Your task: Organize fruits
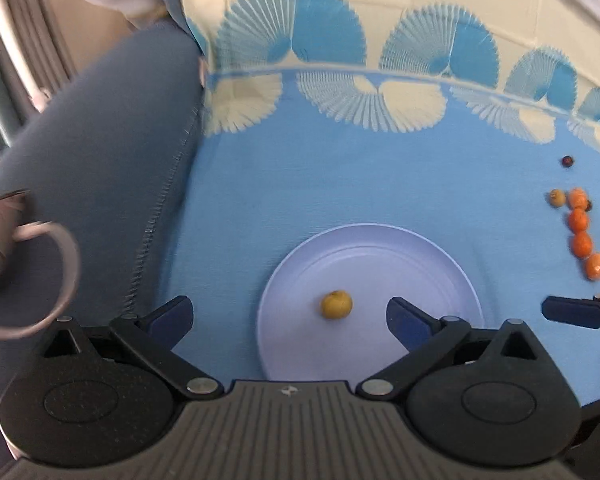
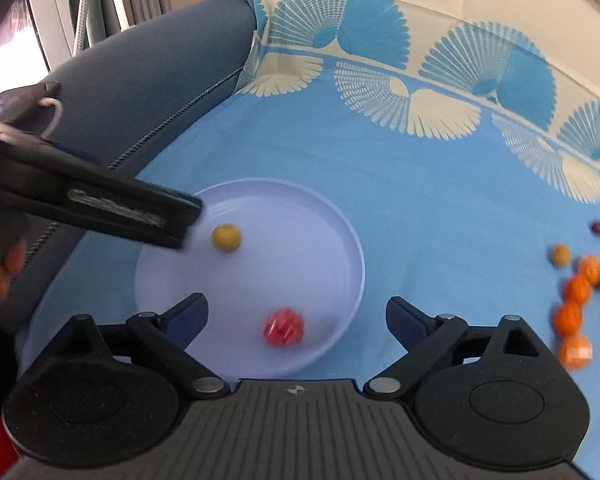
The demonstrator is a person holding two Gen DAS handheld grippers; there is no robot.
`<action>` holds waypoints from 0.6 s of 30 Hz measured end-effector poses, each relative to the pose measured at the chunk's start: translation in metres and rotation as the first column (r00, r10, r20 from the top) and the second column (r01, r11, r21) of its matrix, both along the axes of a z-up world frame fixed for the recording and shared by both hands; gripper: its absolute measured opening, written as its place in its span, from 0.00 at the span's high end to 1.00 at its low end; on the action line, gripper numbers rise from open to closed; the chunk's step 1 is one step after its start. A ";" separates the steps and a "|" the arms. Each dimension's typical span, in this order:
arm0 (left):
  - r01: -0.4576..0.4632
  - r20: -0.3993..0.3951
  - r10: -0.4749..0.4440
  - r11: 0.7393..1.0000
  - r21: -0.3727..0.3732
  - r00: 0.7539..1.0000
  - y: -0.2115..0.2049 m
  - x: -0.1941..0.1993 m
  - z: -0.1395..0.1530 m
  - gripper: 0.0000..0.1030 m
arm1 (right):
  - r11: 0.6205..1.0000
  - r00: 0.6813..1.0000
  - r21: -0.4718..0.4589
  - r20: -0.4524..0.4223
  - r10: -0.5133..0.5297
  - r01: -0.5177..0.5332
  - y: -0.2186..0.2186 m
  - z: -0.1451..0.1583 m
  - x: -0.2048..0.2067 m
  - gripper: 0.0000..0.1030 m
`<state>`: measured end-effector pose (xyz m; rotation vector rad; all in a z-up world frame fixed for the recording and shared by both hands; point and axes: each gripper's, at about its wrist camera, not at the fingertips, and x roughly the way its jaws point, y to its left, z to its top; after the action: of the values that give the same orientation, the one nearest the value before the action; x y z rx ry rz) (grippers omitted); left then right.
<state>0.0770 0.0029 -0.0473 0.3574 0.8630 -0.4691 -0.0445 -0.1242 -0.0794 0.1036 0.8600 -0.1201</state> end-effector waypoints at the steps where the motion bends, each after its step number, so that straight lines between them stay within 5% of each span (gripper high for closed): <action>1: 0.015 -0.010 -0.015 1.000 0.012 1.000 0.005 -0.008 0.002 0.00 | 1.000 1.000 0.016 -0.008 -0.007 0.008 0.002 0.002 -0.009 0.04; 8: 0.018 -0.062 -0.012 0.994 0.105 0.998 0.040 -0.060 0.004 0.00 | 0.997 0.998 0.079 -0.063 -0.008 0.013 0.034 0.014 -0.068 0.01; 18: -0.042 -0.076 0.044 0.999 0.022 0.996 0.064 -0.099 0.027 0.00 | 0.996 0.995 0.031 0.057 -0.082 0.080 0.045 0.049 -0.105 0.01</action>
<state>-0.0222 0.0674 -0.0207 0.3411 0.9487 -0.4367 -0.1492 -0.0790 -0.0308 0.1686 0.8002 -0.1800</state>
